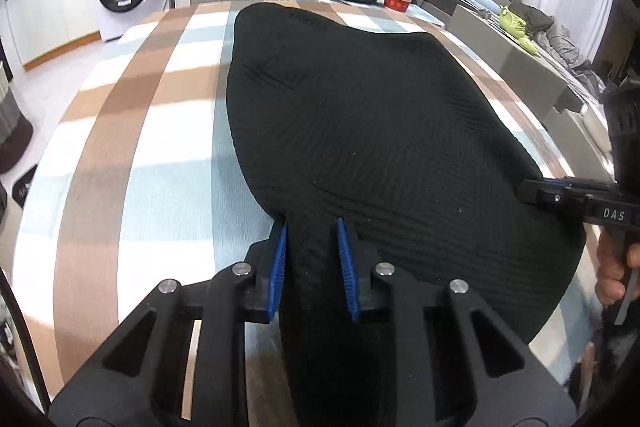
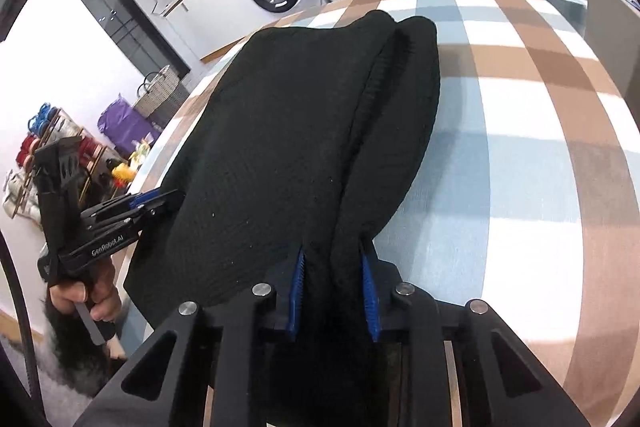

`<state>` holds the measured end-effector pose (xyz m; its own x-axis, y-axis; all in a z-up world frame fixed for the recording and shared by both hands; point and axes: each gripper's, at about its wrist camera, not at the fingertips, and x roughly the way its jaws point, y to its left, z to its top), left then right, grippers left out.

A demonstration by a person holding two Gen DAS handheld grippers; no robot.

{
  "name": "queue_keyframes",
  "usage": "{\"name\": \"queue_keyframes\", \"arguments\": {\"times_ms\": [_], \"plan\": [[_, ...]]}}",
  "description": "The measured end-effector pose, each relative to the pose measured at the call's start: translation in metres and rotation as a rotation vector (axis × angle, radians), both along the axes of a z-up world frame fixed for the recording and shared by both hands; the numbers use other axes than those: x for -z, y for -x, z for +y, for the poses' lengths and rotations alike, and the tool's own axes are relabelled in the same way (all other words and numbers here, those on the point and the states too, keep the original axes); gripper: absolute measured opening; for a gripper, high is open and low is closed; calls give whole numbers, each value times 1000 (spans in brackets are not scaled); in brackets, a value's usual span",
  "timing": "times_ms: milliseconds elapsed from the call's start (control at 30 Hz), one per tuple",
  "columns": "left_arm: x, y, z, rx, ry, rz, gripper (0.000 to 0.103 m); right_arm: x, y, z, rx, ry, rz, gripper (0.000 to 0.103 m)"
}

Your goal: Fold small clothes

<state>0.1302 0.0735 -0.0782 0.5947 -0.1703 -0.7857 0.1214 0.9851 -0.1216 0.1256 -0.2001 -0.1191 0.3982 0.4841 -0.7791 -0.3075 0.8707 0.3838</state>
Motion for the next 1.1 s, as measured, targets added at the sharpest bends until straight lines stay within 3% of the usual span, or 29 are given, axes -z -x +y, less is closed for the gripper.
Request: {"name": "queue_keyframes", "arguments": {"times_ms": [233,367,433,533,567,600,633,667,733,800,933,1100], "plan": [[-3,-46,1,-23,-11,-36,21,4,-31,15,114,23,-35,25],[-2,-51,3,-32,-19,-34,22,3,-28,20,121,47,-51,26],[-4,-48,6,-44,-29,-45,23,0,-24,24,111,81,-71,38],[-9,-38,11,-61,-30,-72,43,-12,-8,20,99,77,-122,56],[-13,-32,13,-73,-33,-90,61,-17,-5,15,99,82,-143,63],[-17,-27,15,-84,-36,-109,73,-23,1,13,97,88,-174,78],[-22,-19,17,-89,-28,-145,77,-29,6,13,95,94,-206,88],[-26,-13,17,-93,-23,-164,84,-34,14,12,93,103,-236,91],[-33,-2,18,-97,-16,-194,88,-41,22,10,92,114,-275,103],[-38,7,17,-105,-26,-219,102,-47,36,9,83,112,-322,103],[-47,25,16,-118,-46,-296,102,-53,53,7,65,100,-385,103],[-46,38,15,-137,-49,-317,102,-58,62,13,34,73,-445,103]]}}
